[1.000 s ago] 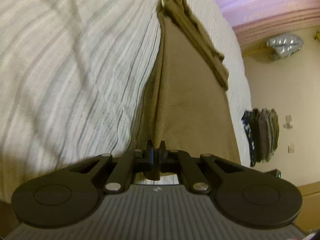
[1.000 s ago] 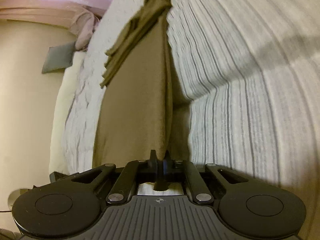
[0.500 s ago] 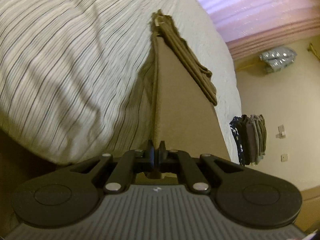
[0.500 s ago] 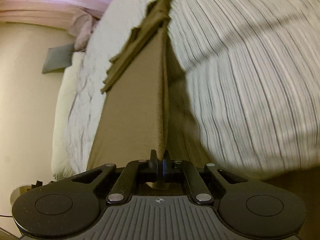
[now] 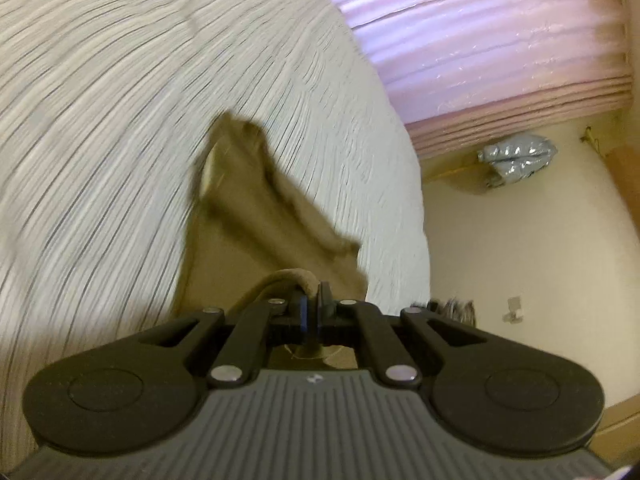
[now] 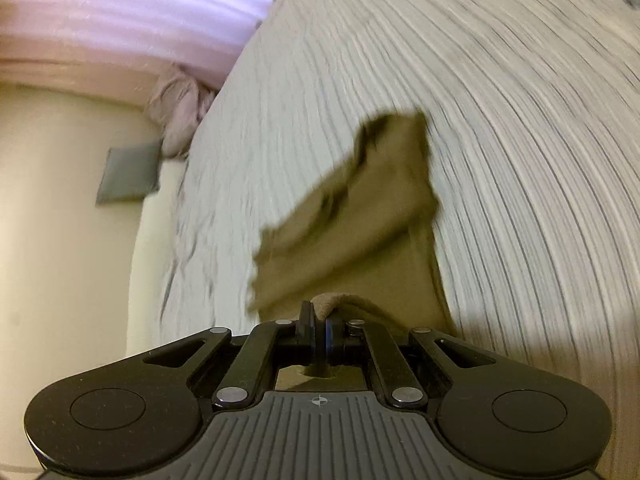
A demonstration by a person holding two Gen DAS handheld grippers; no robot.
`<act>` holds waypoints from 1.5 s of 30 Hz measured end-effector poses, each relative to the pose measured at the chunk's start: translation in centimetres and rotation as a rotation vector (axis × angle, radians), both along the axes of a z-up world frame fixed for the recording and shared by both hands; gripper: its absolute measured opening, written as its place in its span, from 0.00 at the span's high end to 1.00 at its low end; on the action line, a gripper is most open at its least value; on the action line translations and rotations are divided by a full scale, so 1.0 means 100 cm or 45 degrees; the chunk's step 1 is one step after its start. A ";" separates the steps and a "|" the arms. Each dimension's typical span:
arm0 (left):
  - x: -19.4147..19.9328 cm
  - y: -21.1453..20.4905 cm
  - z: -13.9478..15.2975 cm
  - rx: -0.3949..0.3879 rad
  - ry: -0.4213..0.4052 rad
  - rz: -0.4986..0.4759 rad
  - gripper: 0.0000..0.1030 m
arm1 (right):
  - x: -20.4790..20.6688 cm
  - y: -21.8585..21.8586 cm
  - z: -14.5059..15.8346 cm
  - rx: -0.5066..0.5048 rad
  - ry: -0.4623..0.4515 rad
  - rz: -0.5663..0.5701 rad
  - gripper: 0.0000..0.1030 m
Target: Fold clothes
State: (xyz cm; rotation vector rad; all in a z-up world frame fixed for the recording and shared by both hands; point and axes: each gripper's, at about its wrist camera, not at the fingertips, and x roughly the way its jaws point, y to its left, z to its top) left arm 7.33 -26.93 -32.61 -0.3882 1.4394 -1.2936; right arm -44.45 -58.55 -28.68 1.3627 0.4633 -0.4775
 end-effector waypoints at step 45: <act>0.064 -0.190 -0.074 0.121 -0.399 -0.053 0.99 | 0.135 -0.120 -0.073 -0.789 0.483 0.184 0.99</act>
